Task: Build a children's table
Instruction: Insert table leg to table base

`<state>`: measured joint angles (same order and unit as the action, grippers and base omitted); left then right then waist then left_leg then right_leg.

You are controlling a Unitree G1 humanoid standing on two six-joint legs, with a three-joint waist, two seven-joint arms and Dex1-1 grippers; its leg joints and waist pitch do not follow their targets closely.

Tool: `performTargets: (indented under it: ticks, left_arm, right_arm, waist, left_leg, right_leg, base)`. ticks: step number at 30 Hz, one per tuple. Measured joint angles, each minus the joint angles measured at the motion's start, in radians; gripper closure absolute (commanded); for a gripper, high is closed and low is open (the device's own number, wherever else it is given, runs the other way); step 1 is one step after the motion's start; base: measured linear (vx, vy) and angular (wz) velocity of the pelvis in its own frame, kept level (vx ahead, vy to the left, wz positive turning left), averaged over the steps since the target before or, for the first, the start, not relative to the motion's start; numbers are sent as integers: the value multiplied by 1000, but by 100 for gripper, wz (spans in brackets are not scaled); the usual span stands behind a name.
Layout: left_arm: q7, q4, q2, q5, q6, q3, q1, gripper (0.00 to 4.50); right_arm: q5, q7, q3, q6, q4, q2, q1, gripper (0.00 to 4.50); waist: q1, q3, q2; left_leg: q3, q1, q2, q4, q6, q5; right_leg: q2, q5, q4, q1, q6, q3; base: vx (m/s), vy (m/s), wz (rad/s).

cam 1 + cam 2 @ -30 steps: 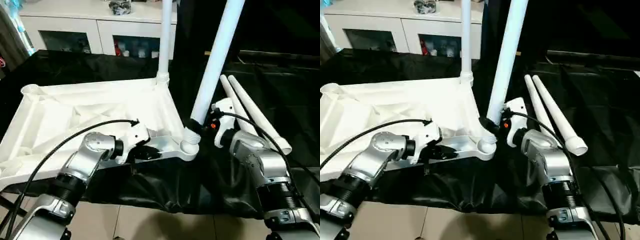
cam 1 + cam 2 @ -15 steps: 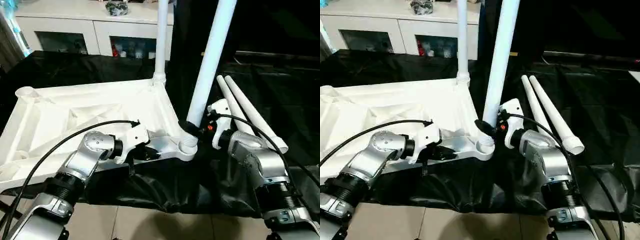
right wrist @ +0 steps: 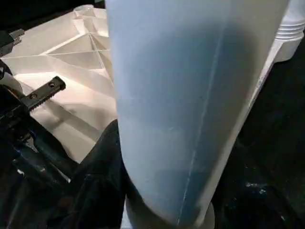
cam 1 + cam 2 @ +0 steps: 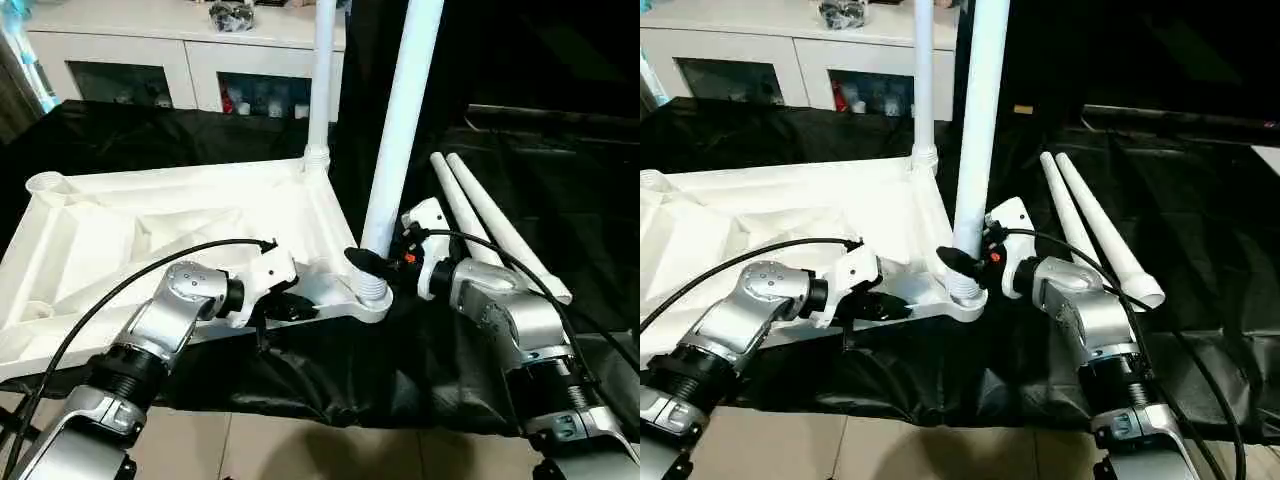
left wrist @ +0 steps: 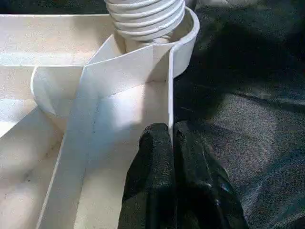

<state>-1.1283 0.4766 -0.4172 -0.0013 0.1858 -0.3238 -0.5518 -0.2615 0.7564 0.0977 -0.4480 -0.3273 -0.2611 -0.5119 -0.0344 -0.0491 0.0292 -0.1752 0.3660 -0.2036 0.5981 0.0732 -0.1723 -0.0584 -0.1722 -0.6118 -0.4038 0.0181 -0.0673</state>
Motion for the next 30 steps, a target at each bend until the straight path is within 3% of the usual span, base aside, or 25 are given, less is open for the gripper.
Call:
performTargets:
  ticks: [13, 30]
  left_arm:
    - [6, -22, -4, -5, 37, 1, 4, 450]
    - [1, -32, -15, -18, 47, 2, 7, 450]
  right_arm:
    - [-2, 16, 6, -20, 11, -20, 1, 261]
    - [-17, 37, 10, -61, 52, -25, 26, 261]
  waist:
    - [0, 1, 9]
    - [3, 0, 10]
  left_leg:
    - [0, 0, 0, 0, 0, 0]
    - [0, 0, -1, -1, 0, 0]
  right_leg:
    - [0, 0, 0, 0, 0, 0]
    - [1, 0, 1, 0, 0, 0]
  base:
    - [0, 0, 0]
    - [0, 0, 0]
